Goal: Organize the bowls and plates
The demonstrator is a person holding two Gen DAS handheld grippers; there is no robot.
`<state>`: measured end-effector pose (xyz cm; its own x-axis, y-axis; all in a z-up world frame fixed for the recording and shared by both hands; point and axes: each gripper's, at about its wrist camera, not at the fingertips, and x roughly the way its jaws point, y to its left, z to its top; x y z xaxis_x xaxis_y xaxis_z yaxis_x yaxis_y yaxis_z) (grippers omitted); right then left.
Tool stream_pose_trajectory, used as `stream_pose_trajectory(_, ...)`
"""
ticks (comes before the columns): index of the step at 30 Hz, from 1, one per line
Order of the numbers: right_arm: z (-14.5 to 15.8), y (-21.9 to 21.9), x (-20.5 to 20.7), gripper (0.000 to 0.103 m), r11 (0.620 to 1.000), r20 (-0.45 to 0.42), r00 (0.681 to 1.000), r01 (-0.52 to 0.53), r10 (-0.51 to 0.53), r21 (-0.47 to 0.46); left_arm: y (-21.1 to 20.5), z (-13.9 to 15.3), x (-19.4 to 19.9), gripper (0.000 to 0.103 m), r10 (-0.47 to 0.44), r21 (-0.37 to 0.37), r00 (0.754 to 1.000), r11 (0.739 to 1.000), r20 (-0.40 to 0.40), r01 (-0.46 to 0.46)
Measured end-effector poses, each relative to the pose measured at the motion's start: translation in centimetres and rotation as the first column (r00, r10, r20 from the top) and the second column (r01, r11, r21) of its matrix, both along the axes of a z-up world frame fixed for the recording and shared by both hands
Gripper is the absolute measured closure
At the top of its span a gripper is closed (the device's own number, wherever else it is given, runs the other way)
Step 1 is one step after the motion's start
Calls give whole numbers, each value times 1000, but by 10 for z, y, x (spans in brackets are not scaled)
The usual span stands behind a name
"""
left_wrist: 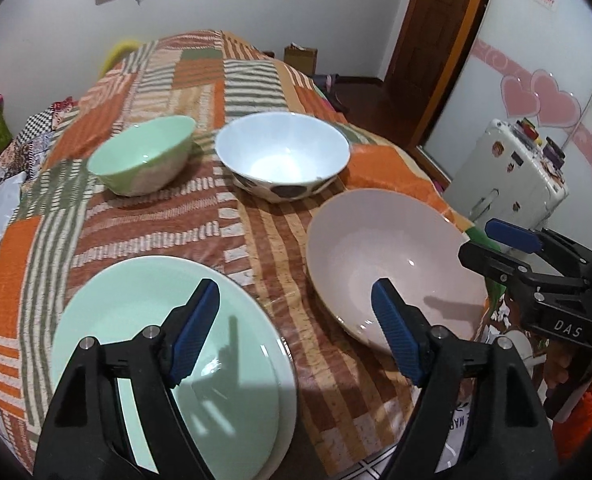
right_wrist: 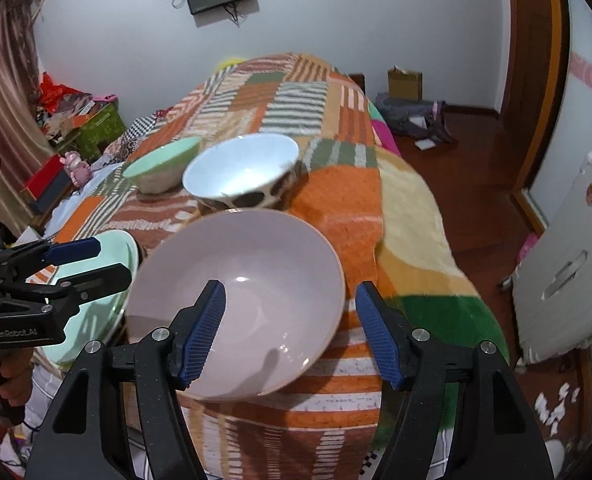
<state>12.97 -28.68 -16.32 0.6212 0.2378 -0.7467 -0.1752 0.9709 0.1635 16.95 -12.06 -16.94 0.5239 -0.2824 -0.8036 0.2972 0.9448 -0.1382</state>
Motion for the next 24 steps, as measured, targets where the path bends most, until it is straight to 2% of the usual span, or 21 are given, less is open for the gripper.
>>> stream_pose_trajectory(2,-5,-4,2,40,1000,-17,1000,3,-3,16,-5,-6,4,25,-9,0,1000,1000,-15,9)
stream_pose_trajectory(4,-9,-6,3,45,1000,-29,1000,10,-9,18,-8,-11,8,28,-19,-8,999,1000,-31,19)
stream_pose_trajectory(11,-20,-14,6,65,998,-74,997,17,-12,55,-21,-28,20,47,-46,-19,995,999,-85,45)
stream_pose_trajectory(14,-24,-17,6,72,997,-89,996,19,-13,72,-25,-33,22,60,-63,-25,992,998,-105,60)
stream_pose_trajectory(20,-29,-13,6,77,996,-106,994,3,6,86,-31,-41,23,74,-79,-37,988,996,-130,75)
stream_pose_trajectory(24,-31,-15,7,78,994,-110,994,16,-4,105,-34,-43,23,75,-82,-30,988,996,-129,79)
